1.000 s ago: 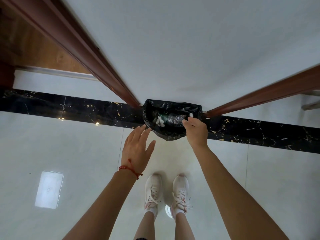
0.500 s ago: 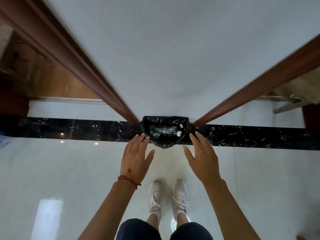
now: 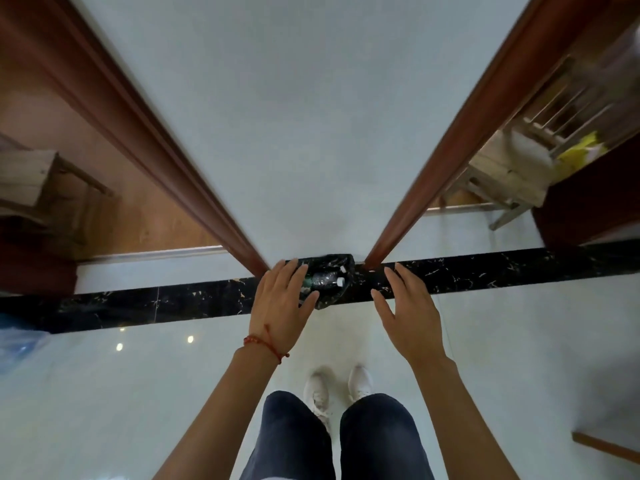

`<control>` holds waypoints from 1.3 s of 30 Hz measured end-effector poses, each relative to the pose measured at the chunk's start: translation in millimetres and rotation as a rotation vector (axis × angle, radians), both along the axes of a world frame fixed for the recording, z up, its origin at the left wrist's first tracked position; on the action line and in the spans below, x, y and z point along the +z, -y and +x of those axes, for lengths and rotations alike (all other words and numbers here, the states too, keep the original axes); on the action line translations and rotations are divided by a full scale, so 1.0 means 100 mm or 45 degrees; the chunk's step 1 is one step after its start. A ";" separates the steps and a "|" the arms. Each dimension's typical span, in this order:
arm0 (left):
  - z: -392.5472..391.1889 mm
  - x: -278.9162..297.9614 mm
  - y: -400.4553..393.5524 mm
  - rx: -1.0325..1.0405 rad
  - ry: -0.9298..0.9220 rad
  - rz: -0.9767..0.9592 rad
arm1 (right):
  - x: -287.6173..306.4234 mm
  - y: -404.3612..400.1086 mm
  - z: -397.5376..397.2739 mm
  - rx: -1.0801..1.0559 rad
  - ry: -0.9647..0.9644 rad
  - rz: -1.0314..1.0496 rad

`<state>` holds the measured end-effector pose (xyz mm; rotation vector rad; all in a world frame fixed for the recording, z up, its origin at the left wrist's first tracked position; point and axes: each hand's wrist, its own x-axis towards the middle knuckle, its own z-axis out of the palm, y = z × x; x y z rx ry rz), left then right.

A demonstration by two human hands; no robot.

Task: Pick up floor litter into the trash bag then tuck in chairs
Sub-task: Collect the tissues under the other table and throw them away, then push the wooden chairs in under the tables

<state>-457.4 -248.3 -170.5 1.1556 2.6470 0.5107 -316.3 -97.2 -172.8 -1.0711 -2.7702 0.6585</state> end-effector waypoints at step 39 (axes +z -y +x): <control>3.01 1.07 -1.37 -1.416 -0.123 -0.012 | 1.09 0.80 3.65 -1.259 0.112 0.040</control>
